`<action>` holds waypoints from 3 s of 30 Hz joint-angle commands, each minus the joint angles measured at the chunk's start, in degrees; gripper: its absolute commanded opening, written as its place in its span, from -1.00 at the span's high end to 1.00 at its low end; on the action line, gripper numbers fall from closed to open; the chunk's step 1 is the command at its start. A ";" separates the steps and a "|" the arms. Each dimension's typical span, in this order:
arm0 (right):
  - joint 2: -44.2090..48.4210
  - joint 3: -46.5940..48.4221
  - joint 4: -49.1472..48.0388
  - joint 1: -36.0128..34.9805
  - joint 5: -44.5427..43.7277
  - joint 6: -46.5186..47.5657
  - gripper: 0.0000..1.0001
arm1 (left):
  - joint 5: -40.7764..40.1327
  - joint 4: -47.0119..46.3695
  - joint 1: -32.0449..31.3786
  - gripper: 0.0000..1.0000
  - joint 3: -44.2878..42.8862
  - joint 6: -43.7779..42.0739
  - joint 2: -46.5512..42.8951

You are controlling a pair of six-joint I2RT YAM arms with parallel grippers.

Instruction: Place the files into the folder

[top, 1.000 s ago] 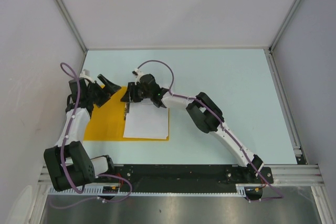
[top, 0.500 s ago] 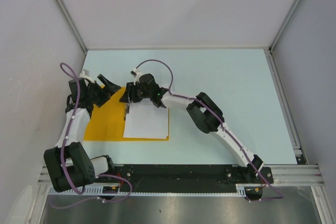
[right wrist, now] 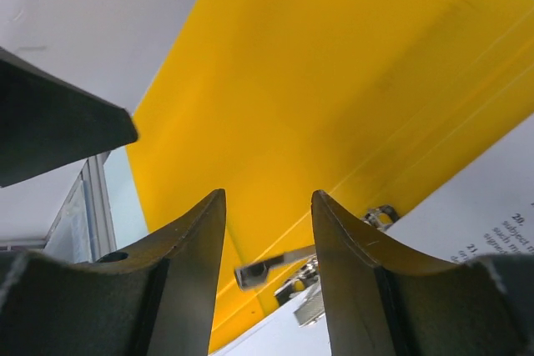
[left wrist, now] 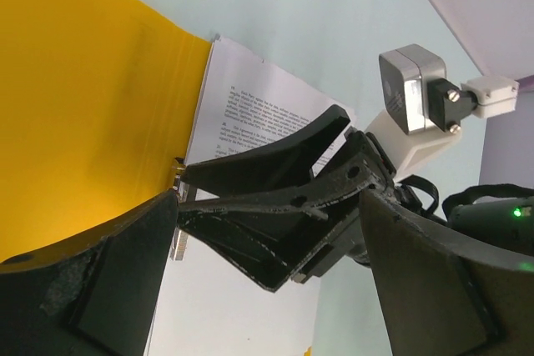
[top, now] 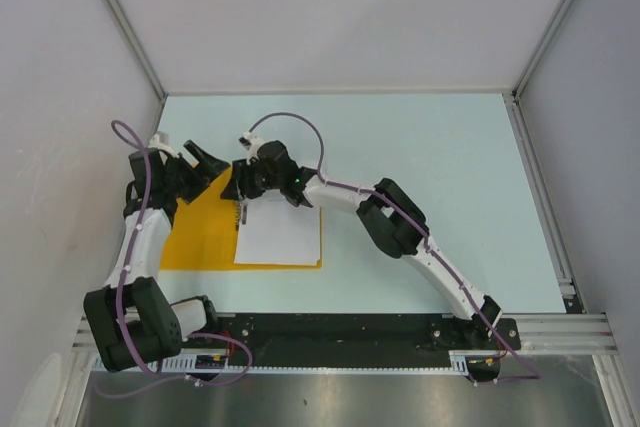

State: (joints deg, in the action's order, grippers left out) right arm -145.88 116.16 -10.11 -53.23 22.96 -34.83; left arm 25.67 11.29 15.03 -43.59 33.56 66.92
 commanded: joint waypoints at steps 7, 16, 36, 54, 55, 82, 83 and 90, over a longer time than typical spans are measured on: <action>7.19 -5.76 -3.60 -1.08 1.38 -1.11 -0.11 | 0.52 -0.13 0.53 -0.91 -0.53 1.07 -2.58; 11.94 -11.31 -3.44 -1.26 -1.16 -5.07 -0.35 | 0.70 0.92 0.62 -0.93 -2.54 -0.07 3.03; 18.98 -22.12 -2.72 1.64 -12.41 -46.46 -0.27 | -0.10 5.06 3.78 -0.90 -10.81 9.32 19.21; 13.17 -20.80 -2.73 -2.40 -17.25 -62.73 0.10 | -6.07 8.92 4.57 -0.84 -13.01 6.61 22.30; 13.17 -20.80 -2.46 -2.58 -17.60 -62.90 0.12 | -6.42 9.10 4.57 -0.84 -12.92 6.43 22.12; 10.80 -19.57 -3.78 -2.93 -17.60 -65.19 0.31 | -10.73 10.68 4.57 -0.84 -14.41 4.14 20.54; 10.80 -19.39 -4.04 -2.93 -17.60 -65.10 0.31 | -10.82 10.60 4.49 -0.84 -14.41 4.14 20.54; 10.18 -18.43 -4.57 -3.19 -16.90 -65.63 0.38 | -10.90 10.60 4.57 -0.84 -14.33 4.14 21.06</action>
State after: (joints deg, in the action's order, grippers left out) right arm -134.93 94.87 -12.49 -56.10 5.76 -99.07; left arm 15.22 21.74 19.20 -55.75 38.68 89.71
